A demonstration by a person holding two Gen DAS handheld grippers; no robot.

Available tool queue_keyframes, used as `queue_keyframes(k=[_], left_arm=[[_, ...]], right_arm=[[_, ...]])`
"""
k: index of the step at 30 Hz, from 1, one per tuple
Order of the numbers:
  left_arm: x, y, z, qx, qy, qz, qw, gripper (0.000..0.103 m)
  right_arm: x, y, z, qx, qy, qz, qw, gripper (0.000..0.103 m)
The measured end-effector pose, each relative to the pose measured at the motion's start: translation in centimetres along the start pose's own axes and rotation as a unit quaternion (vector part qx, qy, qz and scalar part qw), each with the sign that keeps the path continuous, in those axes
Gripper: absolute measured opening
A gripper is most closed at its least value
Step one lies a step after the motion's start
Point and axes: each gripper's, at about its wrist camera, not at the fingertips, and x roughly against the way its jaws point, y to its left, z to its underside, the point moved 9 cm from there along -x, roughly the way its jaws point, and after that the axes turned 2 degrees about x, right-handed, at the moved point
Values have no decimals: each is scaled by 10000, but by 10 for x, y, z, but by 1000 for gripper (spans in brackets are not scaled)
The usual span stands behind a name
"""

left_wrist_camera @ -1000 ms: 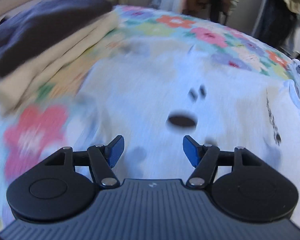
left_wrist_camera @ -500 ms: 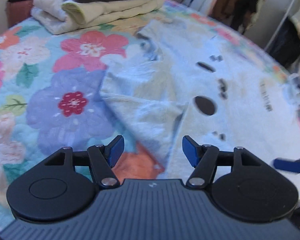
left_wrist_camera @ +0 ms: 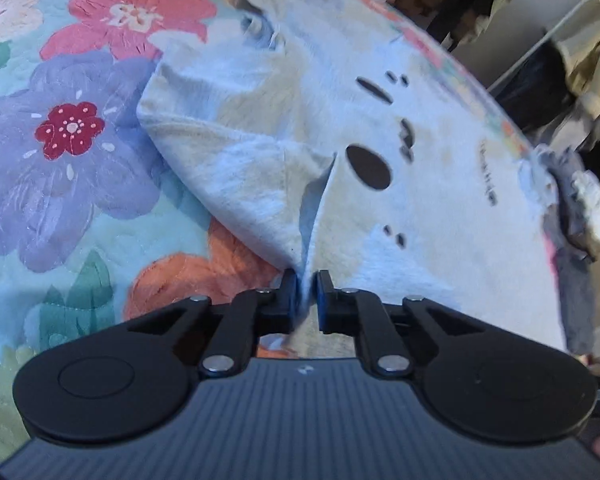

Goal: Fold clothes

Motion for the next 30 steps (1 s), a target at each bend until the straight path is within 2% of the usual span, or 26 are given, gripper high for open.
queue_keyframes(k=[1, 3, 5, 6, 7, 8, 9, 13, 15, 17, 19, 21, 22, 24, 26, 28, 30], left_arm=[[1, 0, -1, 15, -17, 27, 10000, 9], [-4, 1, 1, 34, 81, -46, 10000, 13], [-9, 3, 5, 109, 225, -51, 9997, 18], [-10, 2, 5, 93, 227, -53, 9997, 19], [-8, 0, 5, 5, 182, -87, 9998, 19], [-6, -1, 5, -84, 130, -132, 9998, 13], [2, -2, 6, -168, 45, -220, 9996, 4], [59, -18, 10, -243, -531, -184, 9981, 2], [85, -16, 19, -320, -716, -458, 9959, 2], [103, -6, 27, -330, -764, -738, 9938, 2], [114, 8, 33, -142, -685, -830, 9941, 2], [124, 20, 38, 180, -530, -650, 9963, 2], [129, 22, 41, 389, -478, -426, 9972, 2], [141, 22, 45, 682, -392, -23, 9969, 2], [149, 19, 50, 691, -343, 40, 9970, 2], [155, 13, 54, 640, -289, 77, 9975, 2], [159, 8, 59, 584, -232, 100, 9980, 2]], right_arm=[[0, -1, 0, -75, -11, -13, 10000, 49], [-4, -3, -1, -235, 31, -116, 9997, 58], [-11, -5, -1, -347, 125, -197, 9991, 58], [-14, -6, 0, -383, 186, -199, 9989, 51], [-16, -6, 2, -381, 259, -141, 9988, 39], [-16, -5, 4, -344, 307, -92, 9989, 15], [-14, -2, 4, -318, 310, -124, 9989, 15], [7, 19, 7, -374, 362, -759, 9958, 14], [15, 30, 11, -546, 614, -1247, 9888, 14], [18, 36, 18, -659, 950, -1490, 9820, 14], [16, 41, 27, -713, 1270, -1603, 9763, 14], [14, 45, 38, -689, 1568, -1611, 9720, 14], [13, 46, 44, -568, 1687, -1509, 9724, 14], [12, 46, 56, -246, 1876, -1212, 9744, 17], [15, 41, 61, -212, 1834, -1019, 9775, 20], [22, 41, 54, -284, 1564, -1084, 9813, 32], [31, 41, 44, -99, 1220, -885, 9885, 60]])
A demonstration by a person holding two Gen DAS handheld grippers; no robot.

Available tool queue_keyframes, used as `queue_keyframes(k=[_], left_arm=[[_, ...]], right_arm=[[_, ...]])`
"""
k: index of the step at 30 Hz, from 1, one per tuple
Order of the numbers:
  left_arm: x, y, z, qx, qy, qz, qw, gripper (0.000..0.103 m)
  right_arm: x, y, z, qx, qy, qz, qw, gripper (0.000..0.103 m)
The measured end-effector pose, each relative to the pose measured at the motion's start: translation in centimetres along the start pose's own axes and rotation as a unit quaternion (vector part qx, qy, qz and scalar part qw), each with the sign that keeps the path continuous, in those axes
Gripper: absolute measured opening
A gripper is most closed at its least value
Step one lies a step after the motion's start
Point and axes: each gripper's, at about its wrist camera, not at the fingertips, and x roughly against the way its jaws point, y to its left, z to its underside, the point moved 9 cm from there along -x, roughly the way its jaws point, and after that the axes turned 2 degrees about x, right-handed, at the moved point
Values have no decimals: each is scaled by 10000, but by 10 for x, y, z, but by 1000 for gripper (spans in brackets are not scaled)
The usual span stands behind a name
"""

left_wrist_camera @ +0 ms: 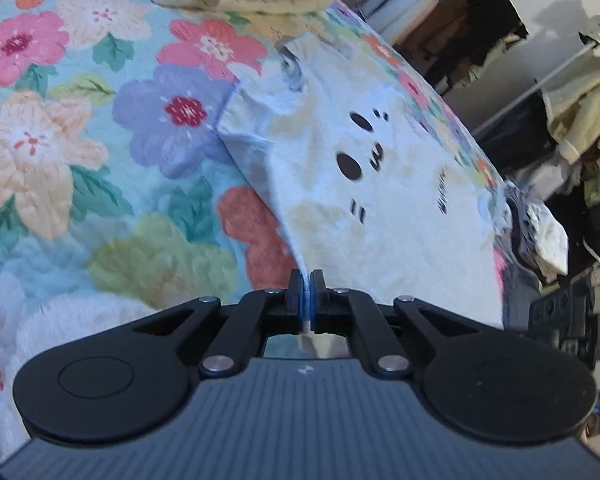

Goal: Fold clothes

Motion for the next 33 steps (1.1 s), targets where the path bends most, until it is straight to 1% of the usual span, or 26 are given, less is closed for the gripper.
queue_keyframes(k=[3, 6, 9, 11, 12, 15, 16, 17, 18, 19, 20, 21, 22, 23, 24, 25, 27, 28, 29, 30, 32, 33], left_arm=[[1, -6, 9, -129, 93, -108, 9998, 2], [4, -10, 13, -212, 122, -150, 9996, 2], [13, -11, 7, -264, 3, -85, 9996, 4], [21, -11, -1, -307, -172, -149, 9993, 4], [26, -11, -6, -343, -273, -189, 9989, 4], [33, -15, -18, -545, -516, -270, 9968, 4], [26, -18, -26, -729, -498, -193, 9959, 5], [19, -21, -33, -912, -480, -117, 9946, 8], [10, -23, -42, -1081, -434, -56, 9932, 14], [-7, -22, -53, -1163, -277, -86, 9928, 18], [-24, -18, -66, -1136, -232, -212, 9930, 18], [-37, -14, -82, -951, -361, -344, 9942, 18], [-50, -12, -99, -806, -536, -345, 9947, 23], [-66, -9, -113, -753, -556, -338, 9950, 28], [-83, -6, -127, -703, -559, -378, 9952, 41], [-102, 0, -138, -688, -482, -647, 9944, 45], [-133, 13, -155, -843, -355, -1254, 9879, 45], [-146, 17, -161, -934, -357, -1388, 9853, 45], [-156, 22, -166, -921, -399, -1447, 9844, 45], [-164, 26, -171, -907, -470, -1399, 9849, 45], [-173, 34, -176, -829, -625, -1257, 9866, 46], [-176, 38, -178, -759, -675, -1272, 9867, 51]], right_arm=[[23, -5, -8, 199, -607, 534, 9965, 65], [44, -28, -7, -83, -1015, 752, 9920, 66], [60, -58, -2, -430, -1219, 979, 9868, 66], [65, -67, 1, -536, -1294, 976, 9853, 66], [65, -69, 1, -533, -1310, 961, 9853, 66], [55, -61, -12, -396, -1290, 951, 9863, 66], [45, -55, -21, -285, -1154, 930, 9885, 66], [35, -47, -30, -142, -1014, 931, 9904, 66], [25, -34, -42, 119, -874, 1014, 9909, 66], [15, -19, -54, 453, -780, 1129, 9895, 66], [5, -2, -66, 766, -739, 1208, 9870, 67], [-4, 14, -78, 977, -760, 1206, 9849, 69], [-14, 29, -89, 1141, -790, 1181, 9833, 72], [-24, 37, -100, 1133, -857, 1120, 9835, 78], [-34, 39, -111, 1030, -957, 1152, 9833, 81], [-44, 40, -122, 933, -1044, 1212, 9827, 81], [-64, 32, -137, 769, -1159, 1494, 9789, 80], [-71, 25, -141, 671, -1259, 1638, 9761, 80], [-76, 19, -145, 567, -1372, 1755, 9732, 80], [-78, 13, -145, 473, -1506, 1781, 9713, 80], [-81, 7, -139, 481, -1659, 1735, 9696, 80], [-82, 8, -136, 593, -1683, 1701, 9691, 80]])
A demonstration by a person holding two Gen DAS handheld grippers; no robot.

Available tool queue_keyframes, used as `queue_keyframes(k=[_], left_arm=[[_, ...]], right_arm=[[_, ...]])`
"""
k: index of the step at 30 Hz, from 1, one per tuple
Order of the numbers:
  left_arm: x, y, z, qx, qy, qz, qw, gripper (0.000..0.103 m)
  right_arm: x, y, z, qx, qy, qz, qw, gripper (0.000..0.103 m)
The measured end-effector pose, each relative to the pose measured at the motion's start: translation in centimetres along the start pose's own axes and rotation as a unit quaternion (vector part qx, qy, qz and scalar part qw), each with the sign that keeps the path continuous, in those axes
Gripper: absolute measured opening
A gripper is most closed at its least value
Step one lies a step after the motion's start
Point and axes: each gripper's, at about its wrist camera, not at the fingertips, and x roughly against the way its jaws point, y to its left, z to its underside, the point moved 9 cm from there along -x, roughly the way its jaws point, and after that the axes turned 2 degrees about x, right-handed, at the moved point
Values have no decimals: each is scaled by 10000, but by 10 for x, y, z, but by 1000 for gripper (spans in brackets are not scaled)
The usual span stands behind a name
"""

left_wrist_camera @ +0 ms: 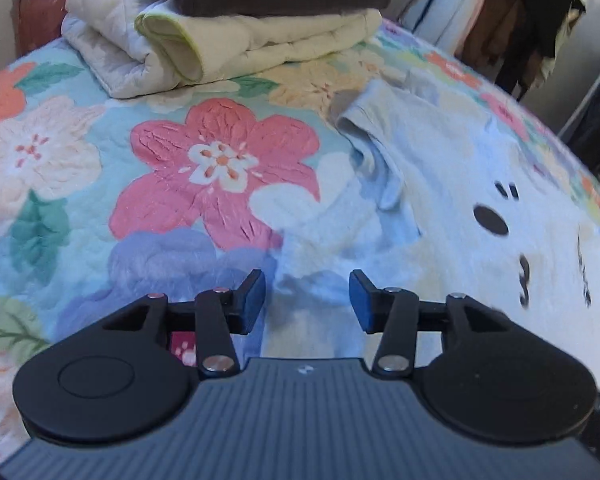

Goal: Fold clothes

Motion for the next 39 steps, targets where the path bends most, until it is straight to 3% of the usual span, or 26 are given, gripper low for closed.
queue_keyframes(k=[2, 6, 8, 9, 11, 14, 16, 19, 22, 26, 29, 32, 34, 37, 39], left_arm=[[-6, 7, -2, 121, -73, -42, 9999, 56], [-21, -3, 1, -421, 43, -62, 9991, 57], [-25, -10, 5, -821, 48, -365, 9959, 40], [-21, -13, 4, -911, -46, -467, 9947, 13], [-8, -20, 0, -907, -316, -556, 9938, 6], [31, -19, -9, -708, -951, -767, 9900, 5], [59, -15, -9, -480, -1201, -611, 9897, 5], [52, -6, 5, -364, -886, -882, 9915, 6], [16, 6, 20, -233, -245, -1164, 9926, 9], [14, 14, 21, -8, -130, -1172, 9930, 14], [33, 15, 21, -99, -288, -1225, 9920, 16], [52, 0, 24, -479, -440, -992, 9929, 19], [64, -13, 29, -787, -550, -796, 9922, 32], [67, -32, 50, -1223, -420, -490, 9904, 37], [60, -38, 58, -1187, -132, -263, 9925, 39]], right_arm=[[0, 0, 2, 126, -75, 1, 9999, 80], [-4, -11, -2, -179, -162, -102, 9997, 80], [-7, -17, -2, -331, -175, -134, 9992, 80], [-8, -21, -1, -365, -146, -87, 9992, 80], [-11, -25, 2, -354, -19, 75, 9993, 80], [-12, -31, 5, -236, 94, 435, 9987, 80], [-8, -33, 3, -132, 33, 520, 9986, 80], [-6, -39, 3, -205, 32, 539, 9983, 80], [-7, -43, 5, -232, 150, 519, 9983, 80], [19, -60, 2, -8, 34, 746, 9972, 80], [59, -96, 6, 145, -179, 1160, 9930, 81], [111, -153, 25, -15, -514, 1748, 9833, 81], [146, -191, 41, -292, -715, 2118, 9743, 81], [183, -238, 69, -549, -698, 2511, 9639, 81], [205, -268, 85, -756, -715, 2880, 9520, 81]])
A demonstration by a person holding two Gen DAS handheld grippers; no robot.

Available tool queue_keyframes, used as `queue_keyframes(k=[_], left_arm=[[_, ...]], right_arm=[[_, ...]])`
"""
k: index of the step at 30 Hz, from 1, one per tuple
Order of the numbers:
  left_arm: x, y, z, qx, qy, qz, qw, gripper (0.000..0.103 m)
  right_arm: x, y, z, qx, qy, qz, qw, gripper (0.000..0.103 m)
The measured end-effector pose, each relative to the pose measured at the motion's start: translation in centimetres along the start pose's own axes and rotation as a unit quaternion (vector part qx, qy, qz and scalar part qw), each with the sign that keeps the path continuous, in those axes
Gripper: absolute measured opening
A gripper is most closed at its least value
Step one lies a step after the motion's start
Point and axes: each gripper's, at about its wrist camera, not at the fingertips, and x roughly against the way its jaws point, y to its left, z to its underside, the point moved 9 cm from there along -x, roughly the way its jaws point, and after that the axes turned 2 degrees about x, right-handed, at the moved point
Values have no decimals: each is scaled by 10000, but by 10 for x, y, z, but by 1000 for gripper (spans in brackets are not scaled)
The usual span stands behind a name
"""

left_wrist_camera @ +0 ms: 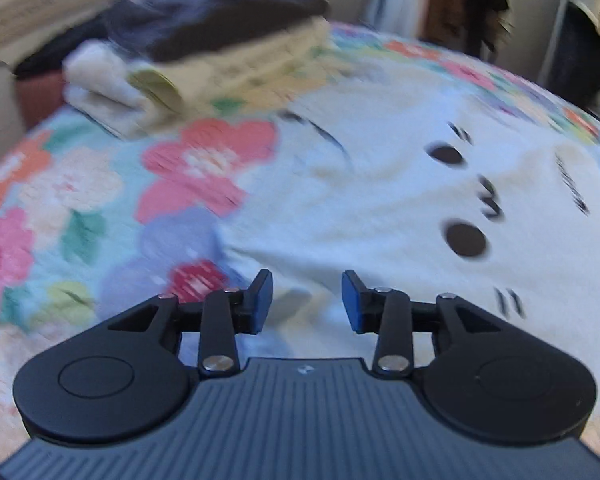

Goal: Fold clothes

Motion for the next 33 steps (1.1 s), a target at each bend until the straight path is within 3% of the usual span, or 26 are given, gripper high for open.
queue_keyframes(k=[3, 5, 7, 10, 13, 14, 16, 17, 20, 22, 24, 26, 27, 29, 31, 33], left_arm=[[-9, -6, 7, 296, 422, 375, 9980, 39], [-11, -12, 10, 384, 569, 628, 9957, 39], [-13, -21, 14, 320, 640, 697, 9950, 41], [-22, -25, 28, 231, 807, 498, 9952, 41], [-28, -24, 39, 222, 894, 414, 9949, 42], [-28, -23, 39, 233, 880, 424, 9949, 42], [-27, -20, 39, 366, 863, 445, 9946, 42], [-27, -18, 39, 433, 855, 453, 9944, 42], [-24, -14, 40, 455, 851, 427, 9944, 42], [-23, -12, 42, 432, 868, 390, 9945, 42], [-25, -10, 41, 426, 887, 390, 9944, 42], [-27, -10, 41, 408, 899, 392, 9943, 42], [-27, -10, 41, 377, 891, 396, 9945, 42], [-27, -10, 42, 315, 875, 404, 9948, 42], [-28, -10, 42, 296, 868, 402, 9950, 42], [-28, -9, 42, 305, 881, 388, 9949, 42]], right_arm=[[3, -63, 18, -874, 90, 584, 9944, 81], [8, -102, 29, -1742, 40, 879, 9808, 81], [8, -124, 35, -2299, -32, 893, 9691, 81], [0, -129, 30, -2435, -232, 588, 9678, 84], [-18, -123, 19, -2090, -419, 373, 9763, 83], [-22, -118, 14, -1856, -405, 364, 9811, 73], [-29, -108, 5, -1389, -381, 311, 9891, 16], [-25, -102, -1, -1188, -430, 206, 9918, 6], [28, -92, -22, -546, -1208, 480, 9900, 4], [49, -91, -16, -437, -1384, 569, 9878, 4], [27, -97, 2, -360, -929, 678, 9927, 4], [6, -110, 16, -909, -604, 510, 9927, 4], [6, -114, 16, -1136, -645, 462, 9904, 4], [11, -114, 10, -1009, -844, 558, 9897, 5], [1, -111, 12, -723, -654, 690, 9928, 5], [-4, -116, 17, -837, -457, 636, 9934, 6]])
